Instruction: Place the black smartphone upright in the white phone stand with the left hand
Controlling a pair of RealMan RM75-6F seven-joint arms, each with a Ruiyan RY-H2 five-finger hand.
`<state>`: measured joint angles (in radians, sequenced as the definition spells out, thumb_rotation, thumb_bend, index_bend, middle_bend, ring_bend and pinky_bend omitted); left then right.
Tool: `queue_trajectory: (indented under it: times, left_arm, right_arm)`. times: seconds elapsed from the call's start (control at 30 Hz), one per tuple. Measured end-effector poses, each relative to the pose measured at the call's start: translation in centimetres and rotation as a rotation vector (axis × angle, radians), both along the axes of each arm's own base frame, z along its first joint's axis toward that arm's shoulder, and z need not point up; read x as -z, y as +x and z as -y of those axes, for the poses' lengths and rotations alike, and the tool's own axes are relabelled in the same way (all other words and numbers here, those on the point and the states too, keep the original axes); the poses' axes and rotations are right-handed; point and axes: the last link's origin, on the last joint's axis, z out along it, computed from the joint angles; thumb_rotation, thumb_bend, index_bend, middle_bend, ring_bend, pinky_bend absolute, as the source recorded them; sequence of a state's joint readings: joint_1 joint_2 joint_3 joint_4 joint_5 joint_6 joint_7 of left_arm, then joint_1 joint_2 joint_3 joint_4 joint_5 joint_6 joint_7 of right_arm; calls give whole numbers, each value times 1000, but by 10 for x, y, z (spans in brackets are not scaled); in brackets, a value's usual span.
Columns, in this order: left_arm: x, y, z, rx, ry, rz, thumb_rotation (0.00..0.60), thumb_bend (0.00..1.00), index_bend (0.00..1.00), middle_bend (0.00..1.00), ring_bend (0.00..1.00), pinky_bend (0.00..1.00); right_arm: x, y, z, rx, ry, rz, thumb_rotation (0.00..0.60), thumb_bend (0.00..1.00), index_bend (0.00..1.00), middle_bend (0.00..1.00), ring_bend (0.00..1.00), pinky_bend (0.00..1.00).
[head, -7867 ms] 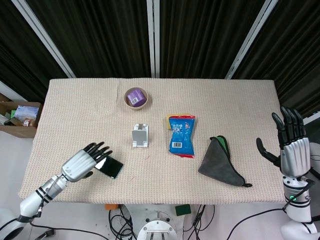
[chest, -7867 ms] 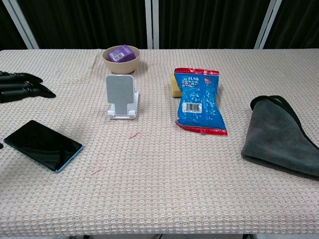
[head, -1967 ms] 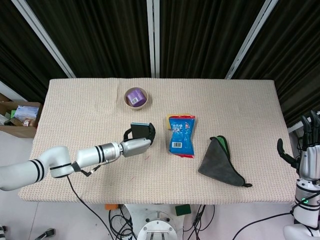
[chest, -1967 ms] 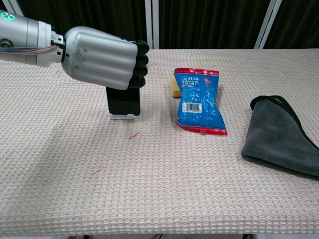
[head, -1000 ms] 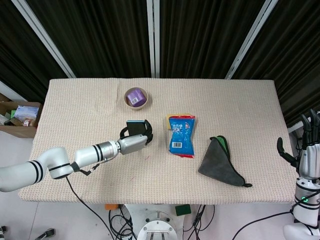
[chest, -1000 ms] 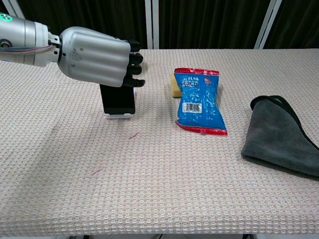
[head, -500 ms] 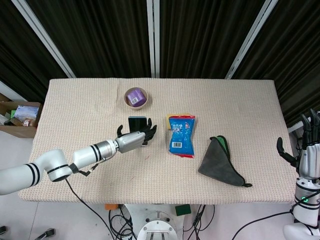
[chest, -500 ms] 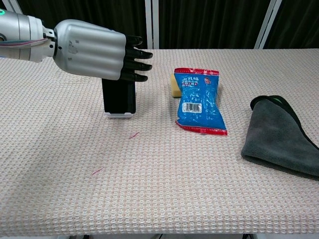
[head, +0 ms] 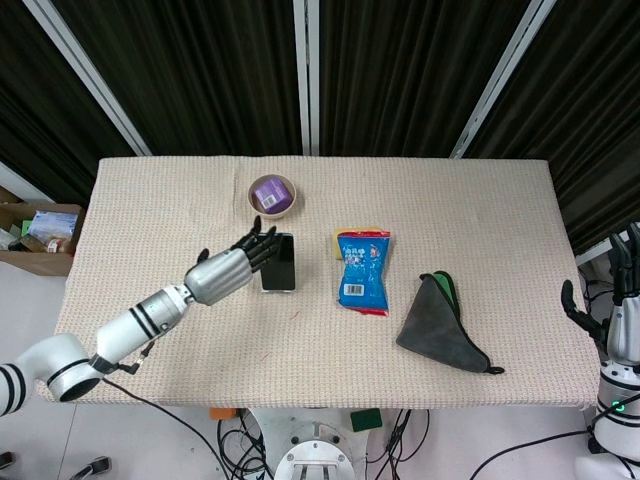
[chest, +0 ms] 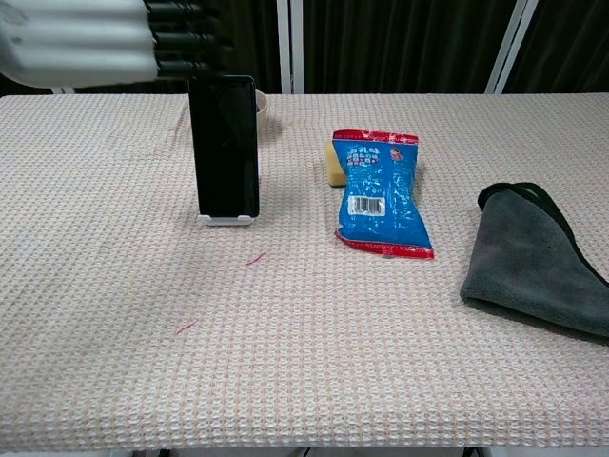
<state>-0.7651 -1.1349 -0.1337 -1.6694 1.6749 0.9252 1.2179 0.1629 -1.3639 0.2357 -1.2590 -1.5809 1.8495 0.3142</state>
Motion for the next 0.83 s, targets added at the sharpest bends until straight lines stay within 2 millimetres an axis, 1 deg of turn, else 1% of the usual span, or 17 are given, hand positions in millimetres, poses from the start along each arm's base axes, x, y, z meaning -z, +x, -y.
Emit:
queue_trajectory:
  times: [0.13,0.2,0.23,0.27,0.3,0.33,0.37,0.4,0.43,0.47,0.53,0.57,0.67,0.77,0.83]
  left_arm:
    - [-29,-26,15,-125,39,289,600,14,7,40,16,162]
    - [-44,-46,25,-201,46,464,600,14,12,44,16,162]
    - [-49,-56,29,-238,44,535,599,14,16,45,16,162]
    - [-54,-71,36,-292,38,625,586,14,18,45,16,162]
    - [-57,-83,41,-334,31,688,534,14,19,44,16,163]
    - [-59,-95,47,-377,23,750,417,13,18,34,14,163]
    - [-62,-110,55,-436,12,829,339,13,18,25,12,163]
    - [-64,-122,60,-481,3,886,239,13,17,11,8,164]
    - [-66,-133,67,-526,-4,938,178,14,16,2,4,164]
    - [-68,-149,76,-586,-12,1001,147,14,16,0,2,163]
    - [-70,-174,94,-670,-10,1070,132,14,17,0,0,163]
    - [-72,-191,108,-724,0,1091,130,14,17,0,0,163]
    - [-73,-222,142,-830,12,1075,134,14,17,0,0,163]
    - [-69,-233,161,-875,18,1042,133,7,17,3,0,162]
    - [-66,-235,168,-883,27,1031,135,0,17,6,0,161]
  right_arm:
    - [2,-10,-9,43,25,-29,600,421,0,0,0,0]
    - [3,-14,-14,73,37,-57,599,391,0,0,0,0]
    - [3,-18,-18,100,50,-82,579,372,0,0,0,0]
    - [4,-21,-22,125,65,-103,544,359,0,0,0,0]
    - [5,-25,-26,150,87,-123,491,348,0,0,0,0]
    - [5,-29,-31,185,122,-142,434,339,0,0,0,0]
    - [6,-32,-36,212,152,-152,415,336,0,0,0,0]
    - [6,-35,-40,238,181,-162,401,335,0,0,0,0]
    - [5,-38,-45,272,210,-180,396,334,0,0,0,0]
    - [4,-41,-49,299,224,-198,394,335,0,0,0,0]
    - [4,-48,-59,368,257,-252,394,338,0,0,0,0]
    - [4,-51,-64,400,273,-275,393,342,0,0,0,0]
    - [6,-63,-79,491,333,-333,393,352,0,0,0,0]
    - [8,-70,-85,517,351,-357,394,360,0,0,0,0]
    - [11,-74,-87,518,353,-364,395,363,0,0,0,0]
